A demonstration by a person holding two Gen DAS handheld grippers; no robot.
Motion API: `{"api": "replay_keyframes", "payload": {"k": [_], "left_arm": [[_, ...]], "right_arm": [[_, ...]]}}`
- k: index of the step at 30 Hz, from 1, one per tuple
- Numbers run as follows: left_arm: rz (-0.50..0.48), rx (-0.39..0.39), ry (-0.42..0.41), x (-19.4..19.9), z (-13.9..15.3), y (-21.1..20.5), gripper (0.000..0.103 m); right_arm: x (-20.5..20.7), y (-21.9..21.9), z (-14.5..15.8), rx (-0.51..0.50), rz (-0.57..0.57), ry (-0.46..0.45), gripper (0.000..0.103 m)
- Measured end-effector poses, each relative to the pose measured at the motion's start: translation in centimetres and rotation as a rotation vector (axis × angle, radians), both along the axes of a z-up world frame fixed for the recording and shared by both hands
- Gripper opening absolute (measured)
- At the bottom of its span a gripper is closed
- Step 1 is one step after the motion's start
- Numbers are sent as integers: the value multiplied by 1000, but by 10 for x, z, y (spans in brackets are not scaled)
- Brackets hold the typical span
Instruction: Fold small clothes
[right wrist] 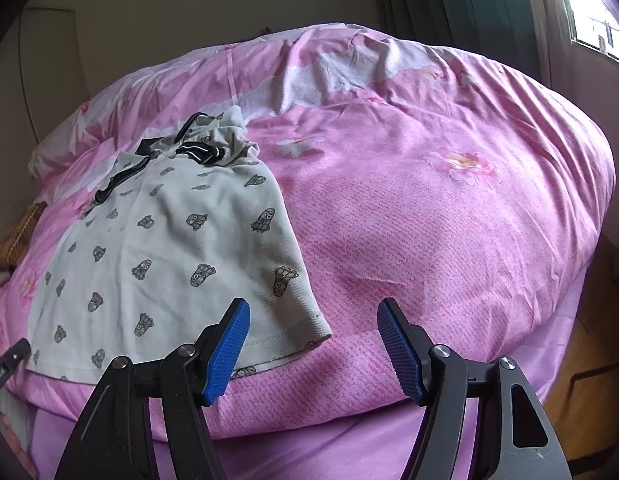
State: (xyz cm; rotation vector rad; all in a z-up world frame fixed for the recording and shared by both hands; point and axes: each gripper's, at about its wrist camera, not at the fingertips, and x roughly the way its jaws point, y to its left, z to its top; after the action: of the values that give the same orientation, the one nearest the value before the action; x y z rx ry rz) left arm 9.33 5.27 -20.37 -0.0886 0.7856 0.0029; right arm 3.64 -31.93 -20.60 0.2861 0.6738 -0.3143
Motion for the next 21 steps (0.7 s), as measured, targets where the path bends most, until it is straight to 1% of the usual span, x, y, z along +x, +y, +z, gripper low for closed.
{"api": "replay_keyframes", "payload": {"k": [6,10,12,16,17,18,21], "left_arm": [[-22,-66,48,2,-7,2,60],[-36,-75,51,2,-7,0,47],[-42,-84,59,2,-8,-1,42],[-43,-96,75,4,-10,-2,33],[-42,-99,76,4,-11,-3,31],[-41,-101,77,5,-11,-3,27],[-32,-103,82,5,-12,-3,23]], "right_arm": [[4,-1,-2,10,11,8,67],[7,-6,-7,40,9,27,65],[9,-7,-9,53,9,34,62],[13,-9,-14,79,11,52,62],[14,-9,-14,82,12,55,61],[15,-8,-16,86,15,60,58],[17,-9,-18,100,21,69,56]]}}
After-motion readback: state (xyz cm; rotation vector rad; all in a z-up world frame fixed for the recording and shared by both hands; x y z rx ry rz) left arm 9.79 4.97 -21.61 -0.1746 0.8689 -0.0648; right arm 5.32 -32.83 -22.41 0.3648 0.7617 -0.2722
